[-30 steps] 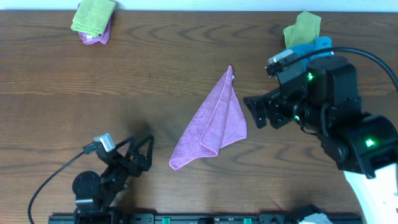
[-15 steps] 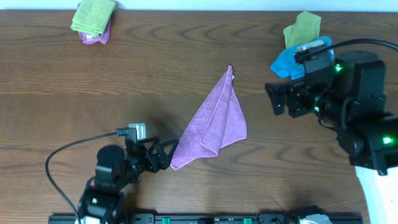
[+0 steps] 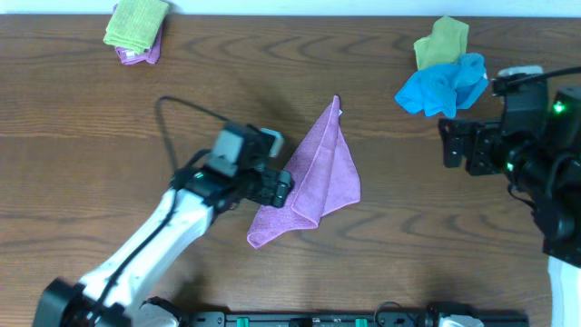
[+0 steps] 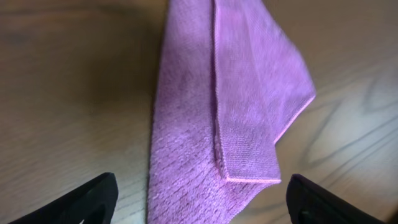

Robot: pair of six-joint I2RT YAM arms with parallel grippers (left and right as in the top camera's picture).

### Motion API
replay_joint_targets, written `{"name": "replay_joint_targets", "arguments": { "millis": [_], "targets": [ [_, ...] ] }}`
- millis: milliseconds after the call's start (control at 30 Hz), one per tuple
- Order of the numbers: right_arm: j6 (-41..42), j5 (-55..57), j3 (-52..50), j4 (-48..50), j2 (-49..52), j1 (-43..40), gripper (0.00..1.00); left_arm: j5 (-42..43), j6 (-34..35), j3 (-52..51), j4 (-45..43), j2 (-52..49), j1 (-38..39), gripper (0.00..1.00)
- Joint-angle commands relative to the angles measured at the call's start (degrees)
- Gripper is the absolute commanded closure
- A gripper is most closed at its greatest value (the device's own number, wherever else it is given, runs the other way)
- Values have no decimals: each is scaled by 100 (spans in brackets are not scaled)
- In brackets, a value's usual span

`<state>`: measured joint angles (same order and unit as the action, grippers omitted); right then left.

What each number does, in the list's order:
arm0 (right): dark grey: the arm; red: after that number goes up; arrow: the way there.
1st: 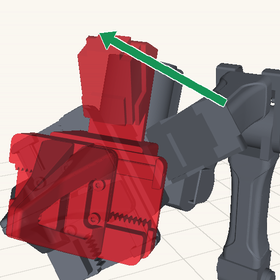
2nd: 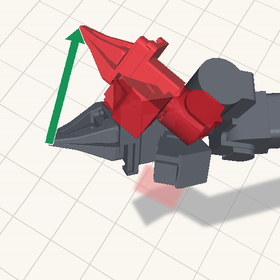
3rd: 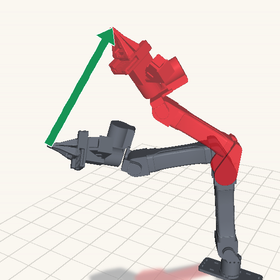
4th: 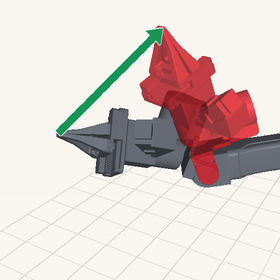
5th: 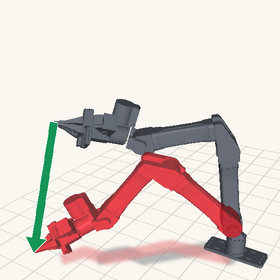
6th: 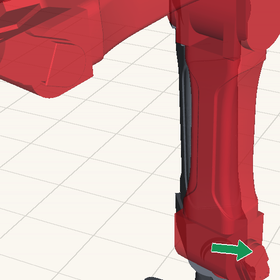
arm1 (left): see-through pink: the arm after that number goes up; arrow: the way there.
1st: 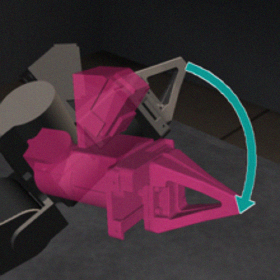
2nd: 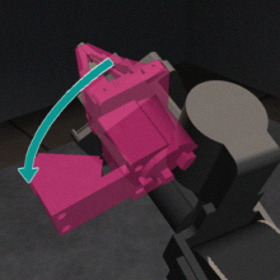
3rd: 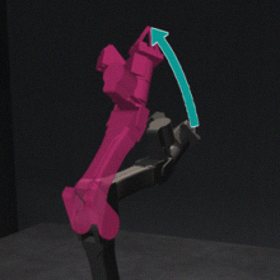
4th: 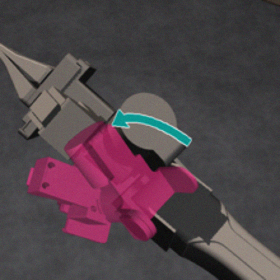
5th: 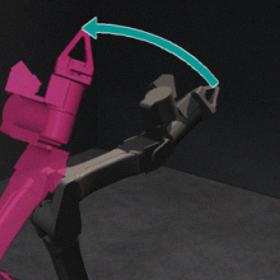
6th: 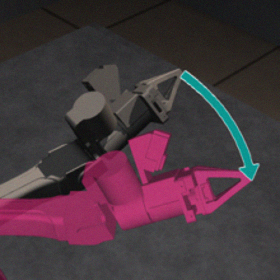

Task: Fold the cloth
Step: 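Grasp the hanging cloth's lower edge with the left gripper, then pull the cloth left with the left gripper to spread it flat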

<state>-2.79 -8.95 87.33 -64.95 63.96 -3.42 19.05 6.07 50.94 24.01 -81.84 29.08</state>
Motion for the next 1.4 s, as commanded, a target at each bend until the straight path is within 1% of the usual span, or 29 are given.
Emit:
{"name": "replay_joint_targets", "arguments": {
  "millis": [0, 133, 267, 400, 567, 700, 833, 900, 967, 1033, 1133, 1300, 1367],
  "targets": [
    [-52, 13, 96, -70, -33, -247, 6, -754, -354, 323, 195, -450, 439, 14],
    [-52, 11, 94, -76, -33, -448, 8, -772, -352, 332, 234, -787, 894, 24],
    [-55, 11, 96, -87, -33, -459, 9, -763, -308, 332, 330, -844, 1005, 31],
    [-52, 11, 96, -92, -33, -459, 10, -739, -306, 328, 501, -848, 1008, 31],
    [-52, 11, 94, -92, -33, -459, 12, -568, -308, 317, 511, -896, 1008, 35],
    [-50, 9, 94, -114, -33, -459, 13, -286, -310, 317, 341, -1139, 1078, 37],
    [-50, 9, 94, -140, -33, -459, 14, -291, -308, 317, 278, -1440, 1154, 39],
    [-50, -28, 94, -157, -33, -459, 15, -291, -308, 317, 269, -1526, 1154, 42],
    [-50, -70, 94, -177, -31, -459, 18, -293, -308, 317, 254, -1556, 1154, 48],
    [-50, -74, 94, -201, -33, -459, 20, -293, -308, 317, 208, -1556, 1154, 52],
    [-48, -79, 94, -240, -33, -452, 22, -291, -306, 317, 94, -1556, 1154, 55],
    [-48, -81, 94, -282, -33, -452, 24, -291, -308, 319, -76, -1554, 1154, 55],
    [-48, -81, 94, -282, -33, -452, 26, -293, -308, 319, -153, -1554, 1154, 59]
  ]
}}
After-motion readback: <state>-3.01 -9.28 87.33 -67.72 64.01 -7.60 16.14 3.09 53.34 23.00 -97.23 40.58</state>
